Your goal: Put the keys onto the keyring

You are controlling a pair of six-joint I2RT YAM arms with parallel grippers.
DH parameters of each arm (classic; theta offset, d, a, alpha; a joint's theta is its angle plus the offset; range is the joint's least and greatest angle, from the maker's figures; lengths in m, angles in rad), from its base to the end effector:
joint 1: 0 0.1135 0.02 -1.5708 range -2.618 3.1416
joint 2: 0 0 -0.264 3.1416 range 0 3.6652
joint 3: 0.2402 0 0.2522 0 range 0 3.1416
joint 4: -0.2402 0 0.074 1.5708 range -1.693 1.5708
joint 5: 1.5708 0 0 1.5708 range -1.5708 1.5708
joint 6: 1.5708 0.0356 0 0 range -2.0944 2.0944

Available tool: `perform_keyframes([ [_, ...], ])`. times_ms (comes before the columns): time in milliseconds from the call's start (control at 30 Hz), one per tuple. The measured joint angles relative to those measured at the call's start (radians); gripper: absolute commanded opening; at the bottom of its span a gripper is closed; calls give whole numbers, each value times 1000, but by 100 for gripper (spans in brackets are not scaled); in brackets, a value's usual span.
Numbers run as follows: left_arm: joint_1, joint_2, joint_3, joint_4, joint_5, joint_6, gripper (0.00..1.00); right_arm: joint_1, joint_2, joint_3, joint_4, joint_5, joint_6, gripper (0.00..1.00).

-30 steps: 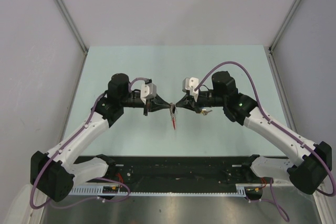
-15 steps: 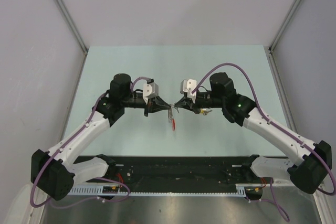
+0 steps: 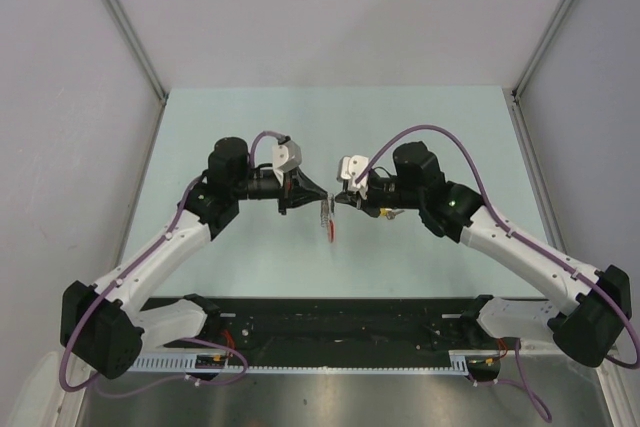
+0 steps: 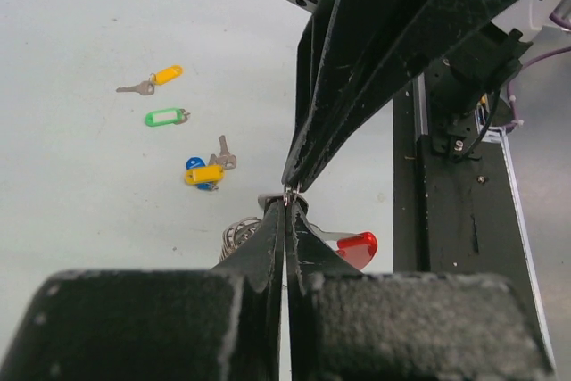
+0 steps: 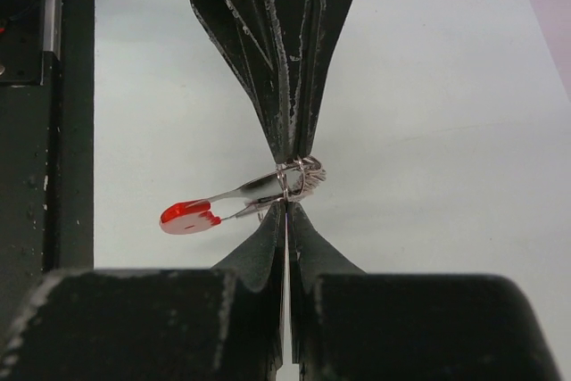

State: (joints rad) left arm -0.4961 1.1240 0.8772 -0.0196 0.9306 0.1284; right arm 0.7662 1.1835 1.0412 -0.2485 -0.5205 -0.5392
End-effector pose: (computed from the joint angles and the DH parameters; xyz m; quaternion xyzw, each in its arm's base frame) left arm 0.2063 -0.1441 0.3248 0.4774 0.5923 -0.4498 0.4681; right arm 0.1810 0.1988 0.3426 -0.6014 0.5510 0.2733 0.5100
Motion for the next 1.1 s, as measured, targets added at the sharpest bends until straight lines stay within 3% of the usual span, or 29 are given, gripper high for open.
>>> perform_keyframes([
  [333, 0, 0, -7, 54, -31, -61, 0, 7, 3, 0, -4, 39, -4, 5],
  [567, 1, 0, -13, 71, -32, -61, 0, 7, 9, -2, 0, 43, 6, 16],
  [1100, 1, -1, -15, 94, -28, -61, 0, -4, 16, -46, 92, 29, 51, 14],
])
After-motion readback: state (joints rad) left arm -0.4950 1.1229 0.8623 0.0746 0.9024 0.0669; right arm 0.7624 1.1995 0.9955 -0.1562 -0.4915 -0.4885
